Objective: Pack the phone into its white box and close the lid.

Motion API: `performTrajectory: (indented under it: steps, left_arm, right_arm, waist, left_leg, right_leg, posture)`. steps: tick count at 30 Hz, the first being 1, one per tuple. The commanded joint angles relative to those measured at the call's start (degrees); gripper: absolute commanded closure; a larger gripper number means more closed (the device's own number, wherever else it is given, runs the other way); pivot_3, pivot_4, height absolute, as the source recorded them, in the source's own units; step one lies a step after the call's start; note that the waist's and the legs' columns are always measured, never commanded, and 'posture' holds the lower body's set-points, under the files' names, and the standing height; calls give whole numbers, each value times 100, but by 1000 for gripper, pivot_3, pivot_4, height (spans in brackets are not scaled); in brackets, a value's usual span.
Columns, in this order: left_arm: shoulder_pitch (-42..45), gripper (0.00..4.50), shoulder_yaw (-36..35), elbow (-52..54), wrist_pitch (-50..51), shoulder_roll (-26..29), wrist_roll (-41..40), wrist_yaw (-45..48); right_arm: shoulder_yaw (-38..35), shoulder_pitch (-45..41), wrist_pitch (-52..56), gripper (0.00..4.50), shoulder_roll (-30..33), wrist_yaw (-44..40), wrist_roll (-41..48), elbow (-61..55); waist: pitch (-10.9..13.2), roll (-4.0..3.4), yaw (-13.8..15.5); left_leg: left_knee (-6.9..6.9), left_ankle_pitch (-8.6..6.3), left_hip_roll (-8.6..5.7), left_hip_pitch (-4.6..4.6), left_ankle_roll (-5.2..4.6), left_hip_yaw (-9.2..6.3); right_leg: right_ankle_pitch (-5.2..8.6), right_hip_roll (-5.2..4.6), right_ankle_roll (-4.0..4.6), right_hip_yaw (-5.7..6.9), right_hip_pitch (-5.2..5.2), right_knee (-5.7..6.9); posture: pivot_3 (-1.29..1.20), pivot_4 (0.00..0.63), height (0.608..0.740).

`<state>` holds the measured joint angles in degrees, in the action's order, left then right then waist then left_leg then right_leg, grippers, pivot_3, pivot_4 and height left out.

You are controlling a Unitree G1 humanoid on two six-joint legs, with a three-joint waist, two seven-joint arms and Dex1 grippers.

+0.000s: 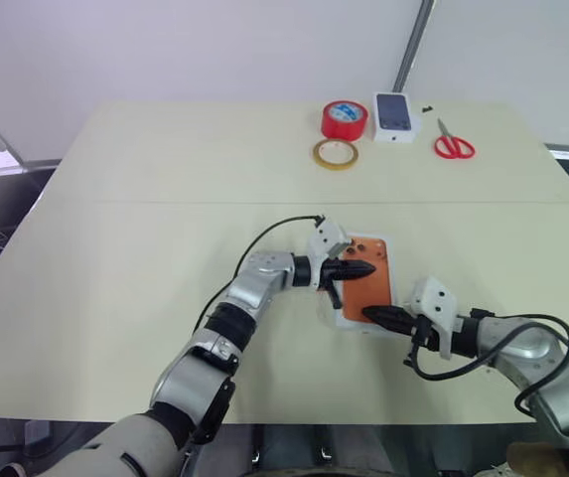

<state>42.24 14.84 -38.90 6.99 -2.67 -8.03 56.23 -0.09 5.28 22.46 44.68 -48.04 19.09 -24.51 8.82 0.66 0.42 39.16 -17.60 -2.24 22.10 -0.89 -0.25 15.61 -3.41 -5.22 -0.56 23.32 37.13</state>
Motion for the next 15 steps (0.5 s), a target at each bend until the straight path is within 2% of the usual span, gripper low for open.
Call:
performTrajectory:
  steps: [1,3,4,6,8,13,14,15]
  left_arm:
    - [-77,4500,-145,130,183,86,-81,-27]
    - [-71,4500,-353,419,448,202,-324,27]
    - [-92,4247,-477,640,670,282,-500,77]
    - [-187,3553,-625,1061,646,488,-547,-39]
    - [-389,2545,-754,1637,718,871,-637,36]
    - [-1012,13,-1292,2889,1012,1924,-1024,135]
    - [-1203,0,-1418,3153,1008,2166,-1070,172]
    - [-1367,0,-1499,3371,1002,2358,-1067,161]
  right_arm:
    - [-303,-191,416,4473,-279,215,441,-9]
    - [-421,-444,300,4473,-406,428,330,22]
    - [-534,-567,442,4497,-454,406,534,68]
    - [-812,-787,643,3927,-561,399,922,183]
    - [-999,-911,499,3088,-536,286,981,314]
    - [-1387,-952,-125,465,-348,-32,819,803]
    - [-1434,-904,-208,30,-270,-161,817,840]
    - [-1481,-859,-281,30,-211,-271,827,872]
  waist:
    - [0,0,0]
    - [0,0,-12]
    - [0,-1,-30]
    - [1,-1,-44]
    - [1,-2,-34]
    - [0,-5,12]
    - [1,-6,21]
    - [1,-6,23]
  left_leg:
    - [0,0,1,0,1,-1]
    - [0,1,2,6,2,-1]
    - [0,1,2,9,2,-1]
    - [0,2,2,20,5,-1]
    - [-1,4,3,25,8,-2]
    - [-4,3,2,28,9,-3]
    - [-4,3,2,28,9,-3]
    - [-4,3,1,28,9,-2]
  right_leg:
    - [0,0,0,0,1,1]
    - [0,-1,0,-1,10,6]
    - [0,-1,0,-1,13,8]
    - [0,-1,0,-2,28,13]
    - [0,-1,0,-2,33,15]
    - [-1,-5,1,-2,35,10]
    - [-1,-7,1,-2,35,10]
    - [-1,-8,1,-2,34,9]
  posture:
    - [0,150,740]
    - [0,150,740]
    - [0,150,740]
    - [0,150,740]
    - [0,150,740]
    - [0,150,740]
    - [0,150,740]
    - [0,150,740]
